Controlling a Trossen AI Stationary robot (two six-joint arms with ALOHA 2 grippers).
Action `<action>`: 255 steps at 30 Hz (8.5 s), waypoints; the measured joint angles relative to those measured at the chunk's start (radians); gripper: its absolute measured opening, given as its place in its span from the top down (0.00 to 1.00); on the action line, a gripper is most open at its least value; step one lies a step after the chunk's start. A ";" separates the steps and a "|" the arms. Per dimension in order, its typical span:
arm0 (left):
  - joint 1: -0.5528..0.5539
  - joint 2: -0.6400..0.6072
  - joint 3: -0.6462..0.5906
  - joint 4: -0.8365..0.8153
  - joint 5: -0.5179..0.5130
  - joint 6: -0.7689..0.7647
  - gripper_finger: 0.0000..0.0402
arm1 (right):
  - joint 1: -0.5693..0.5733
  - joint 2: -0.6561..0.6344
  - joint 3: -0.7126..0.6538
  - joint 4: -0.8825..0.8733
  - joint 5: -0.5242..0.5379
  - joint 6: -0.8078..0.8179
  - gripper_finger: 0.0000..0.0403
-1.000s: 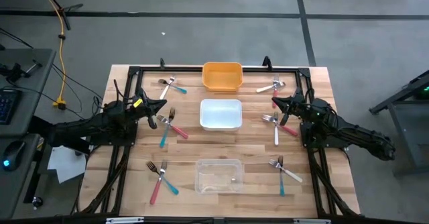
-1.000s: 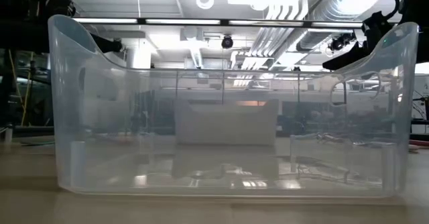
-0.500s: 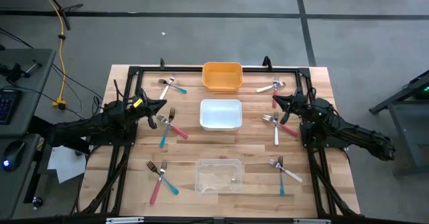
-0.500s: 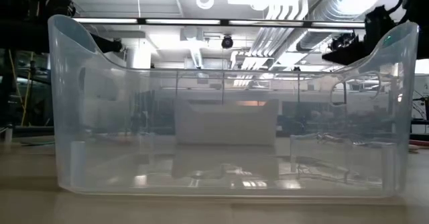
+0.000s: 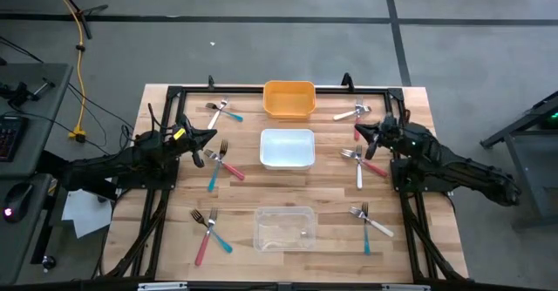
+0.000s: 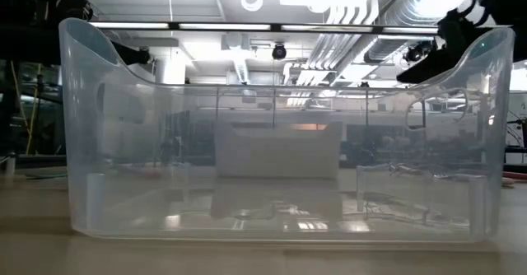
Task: Sort silverware by color (type)
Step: Put the middle right pink fork into the white bin, then put the top left blue fork into the yellow bin
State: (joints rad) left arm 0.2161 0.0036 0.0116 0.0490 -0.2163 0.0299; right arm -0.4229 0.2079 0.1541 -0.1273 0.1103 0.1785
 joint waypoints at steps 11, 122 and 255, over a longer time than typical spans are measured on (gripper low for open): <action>0.000 0.000 0.000 0.000 0.000 0.000 0.99 | 0.045 0.357 0.130 -0.213 -0.015 0.248 0.82; 0.000 0.000 0.000 -0.001 0.000 0.000 0.99 | 0.073 1.383 0.733 -0.684 -0.160 -0.111 0.99; 0.110 0.346 0.129 0.036 0.129 -0.131 1.00 | -0.008 0.918 0.398 0.566 -0.148 -0.344 1.00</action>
State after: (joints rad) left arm 0.3263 0.3495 0.1402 0.0853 -0.0868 -0.1010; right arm -0.4305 1.1255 0.5518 0.4385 -0.0380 -0.1658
